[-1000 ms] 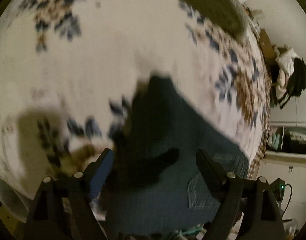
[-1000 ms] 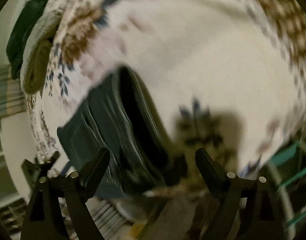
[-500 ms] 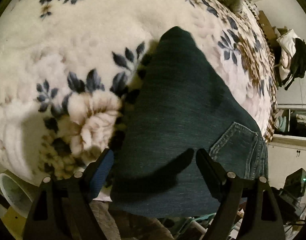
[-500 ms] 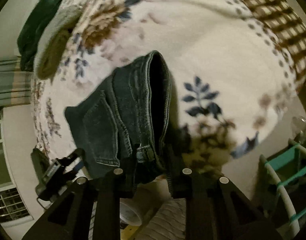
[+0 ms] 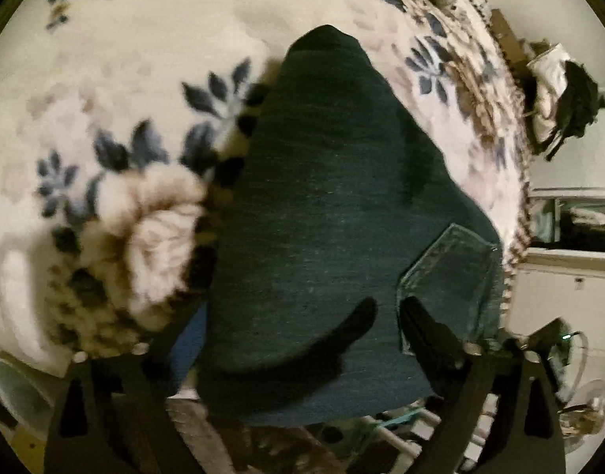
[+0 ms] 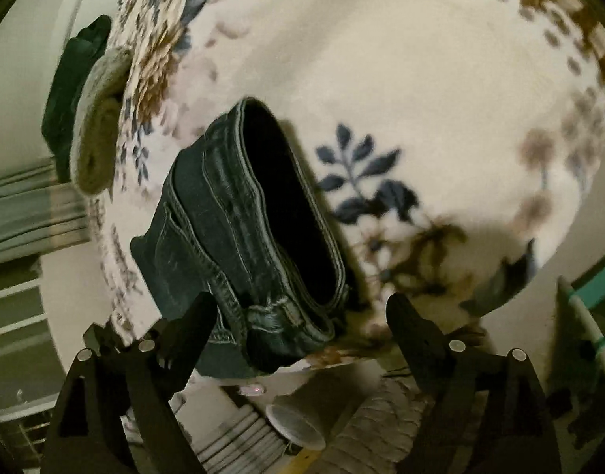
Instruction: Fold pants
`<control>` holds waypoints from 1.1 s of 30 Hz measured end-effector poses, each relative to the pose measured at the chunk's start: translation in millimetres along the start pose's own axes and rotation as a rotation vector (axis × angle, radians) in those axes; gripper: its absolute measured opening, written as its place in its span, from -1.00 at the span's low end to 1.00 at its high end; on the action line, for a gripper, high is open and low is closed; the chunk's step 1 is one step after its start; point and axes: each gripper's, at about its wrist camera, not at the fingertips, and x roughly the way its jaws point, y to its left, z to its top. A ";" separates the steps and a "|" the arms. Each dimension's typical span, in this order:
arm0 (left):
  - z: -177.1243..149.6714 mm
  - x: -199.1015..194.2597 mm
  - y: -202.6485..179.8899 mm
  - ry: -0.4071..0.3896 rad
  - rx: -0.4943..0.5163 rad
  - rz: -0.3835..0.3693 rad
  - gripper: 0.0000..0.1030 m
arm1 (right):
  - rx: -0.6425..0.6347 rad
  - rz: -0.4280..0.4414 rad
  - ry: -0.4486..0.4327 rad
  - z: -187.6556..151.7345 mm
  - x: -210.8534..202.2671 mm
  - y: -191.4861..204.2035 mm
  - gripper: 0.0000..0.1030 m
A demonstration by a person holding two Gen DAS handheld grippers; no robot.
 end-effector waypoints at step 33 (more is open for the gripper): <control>3.2 -3.1 13.2 -0.068 0.021 -0.083 -0.46 | 0.001 0.246 -0.049 -1.0 54.1 3.8 -0.19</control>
